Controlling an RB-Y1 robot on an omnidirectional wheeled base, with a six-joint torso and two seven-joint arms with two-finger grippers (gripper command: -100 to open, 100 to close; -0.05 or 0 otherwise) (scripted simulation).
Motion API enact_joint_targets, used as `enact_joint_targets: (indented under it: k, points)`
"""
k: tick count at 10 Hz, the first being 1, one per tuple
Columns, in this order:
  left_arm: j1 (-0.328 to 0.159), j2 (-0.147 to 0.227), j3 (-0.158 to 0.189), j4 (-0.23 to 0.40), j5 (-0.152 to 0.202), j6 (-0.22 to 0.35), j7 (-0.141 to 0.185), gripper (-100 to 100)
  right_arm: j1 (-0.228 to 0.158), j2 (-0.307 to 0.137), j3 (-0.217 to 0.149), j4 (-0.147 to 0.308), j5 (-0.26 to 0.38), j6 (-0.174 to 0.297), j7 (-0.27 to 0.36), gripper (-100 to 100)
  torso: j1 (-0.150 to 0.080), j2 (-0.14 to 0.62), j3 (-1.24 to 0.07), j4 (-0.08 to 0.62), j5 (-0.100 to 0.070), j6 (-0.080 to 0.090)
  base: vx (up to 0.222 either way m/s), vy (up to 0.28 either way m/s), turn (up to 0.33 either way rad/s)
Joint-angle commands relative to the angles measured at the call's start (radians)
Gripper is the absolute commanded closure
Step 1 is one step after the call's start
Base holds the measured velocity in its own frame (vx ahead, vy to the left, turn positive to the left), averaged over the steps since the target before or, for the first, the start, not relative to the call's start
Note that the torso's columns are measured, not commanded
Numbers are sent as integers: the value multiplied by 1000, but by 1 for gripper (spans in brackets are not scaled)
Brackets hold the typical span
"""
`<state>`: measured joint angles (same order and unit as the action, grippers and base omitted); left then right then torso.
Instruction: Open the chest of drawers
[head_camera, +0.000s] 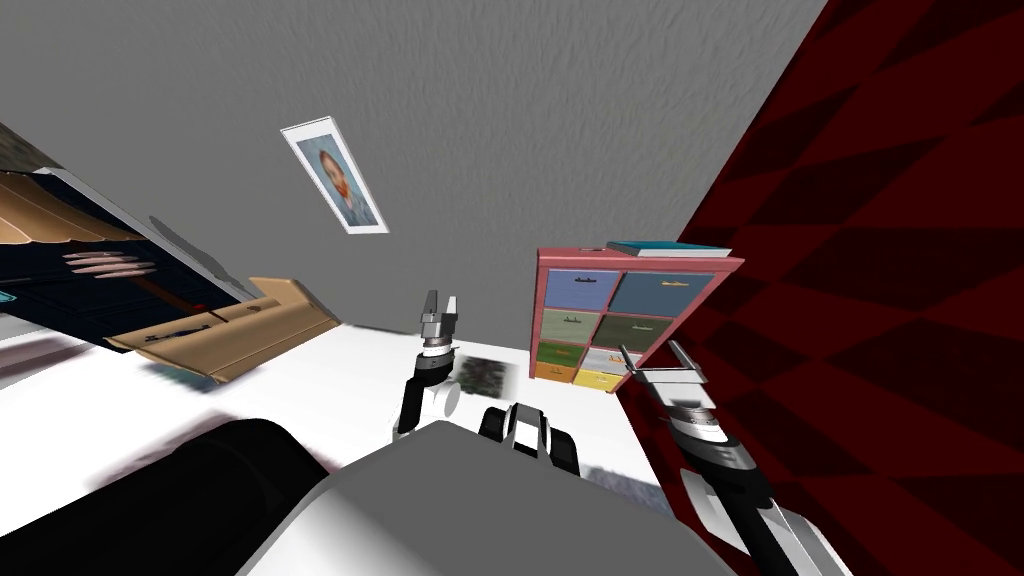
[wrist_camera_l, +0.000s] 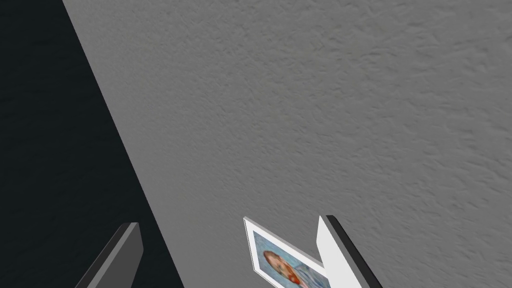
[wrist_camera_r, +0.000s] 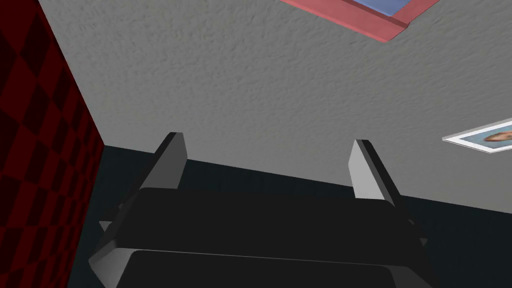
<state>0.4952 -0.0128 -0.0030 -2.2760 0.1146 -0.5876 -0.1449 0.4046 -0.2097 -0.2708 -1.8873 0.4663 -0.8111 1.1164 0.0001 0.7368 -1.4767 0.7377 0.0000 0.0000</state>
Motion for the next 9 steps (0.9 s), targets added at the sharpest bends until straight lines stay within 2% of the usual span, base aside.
enact_joint_targets:
  k: [1, 2, 4, 5, 7, 8, 9]
  points:
    - [0, 0, 0, 0, 0, 0, 0, 0, -4, 0, -11, 21, 13, -15, 71, -100, 0, 1, 1, 0, 0, 0, 39, 13, 0]
    - [0, 0, 0, 0, 0, 0, 0, 0, -11, 0, -33, 57, 38, -36, 104, -100, -1, 3, 2, 1, 0, 0, 68, 27, 10]
    - [0, 0, 0, 0, 0, 0, 0, 0, -11, 0, -33, 57, 38, -36, 143, -100, 0, 1, 1, 0, 0, 0, 52, 17, 1]
    - [0, 0, 0, 0, 0, 0, 0, 0, -19, 1, -54, 95, 64, -58, 182, -100, -1, 2, 1, 1, 0, 0, 65, 4, 7]
    - [0, 0, 0, 0, 0, 0, 0, 0, -19, 1, -54, 95, 64, -58, 216, -100, 0, 0, 0, 0, 0, 0, 55, 24, 3]
    - [0, 0, 0, 0, 0, 0, 0, 0, -26, 3, -76, 133, 89, -79, 256, -100, 1, 2, 1, 1, 0, 0, 67, 27, 7]
    - [0, 0, 0, 0, 0, 0, 0, 0, -26, 3, -76, 133, 89, -79, 279, -100, 0, 1, 1, 0, 0, 0, 71, 30, 5]
